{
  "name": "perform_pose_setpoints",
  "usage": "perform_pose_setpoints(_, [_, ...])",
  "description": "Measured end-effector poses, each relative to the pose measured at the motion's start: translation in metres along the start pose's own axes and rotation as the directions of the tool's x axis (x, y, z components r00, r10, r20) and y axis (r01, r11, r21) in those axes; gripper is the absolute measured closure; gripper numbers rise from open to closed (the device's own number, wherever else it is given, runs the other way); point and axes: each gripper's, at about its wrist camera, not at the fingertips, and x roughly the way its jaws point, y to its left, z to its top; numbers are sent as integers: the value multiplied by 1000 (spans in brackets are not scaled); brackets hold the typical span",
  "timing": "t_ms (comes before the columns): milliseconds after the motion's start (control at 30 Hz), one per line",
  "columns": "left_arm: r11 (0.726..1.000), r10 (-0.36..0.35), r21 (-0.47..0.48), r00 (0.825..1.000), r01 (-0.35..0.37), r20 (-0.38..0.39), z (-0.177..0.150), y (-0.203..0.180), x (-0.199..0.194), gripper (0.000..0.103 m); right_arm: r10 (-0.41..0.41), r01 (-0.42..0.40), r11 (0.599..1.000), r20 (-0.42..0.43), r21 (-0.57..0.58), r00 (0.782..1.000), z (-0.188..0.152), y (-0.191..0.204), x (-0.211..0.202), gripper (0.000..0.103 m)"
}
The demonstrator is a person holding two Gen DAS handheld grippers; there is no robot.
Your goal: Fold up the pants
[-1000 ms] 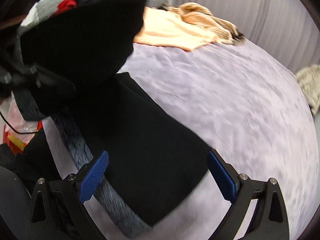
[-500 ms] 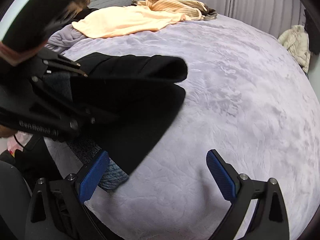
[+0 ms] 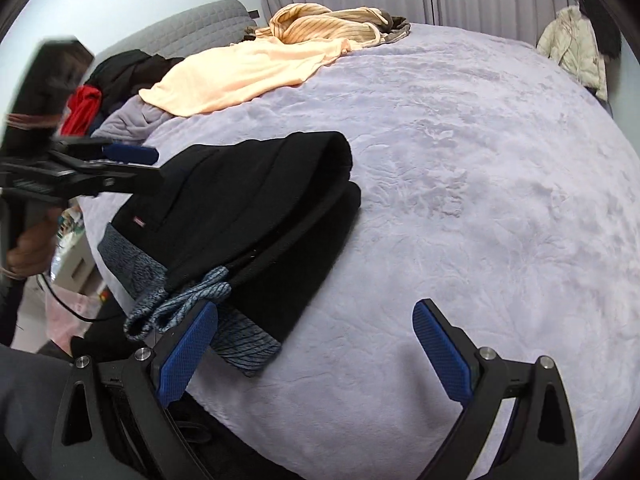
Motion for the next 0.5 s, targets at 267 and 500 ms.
perform_pose_setpoints(267, [986,96,-137,995,-95,-6,-29,46,23,18,110,-112,983,18,148,994,-12,-12,-18,3])
perform_pose_setpoints(500, [974,190,-127,982,-186,18,-26,37,34,3,247,-244,949,6,201,969,-6,29,21,3])
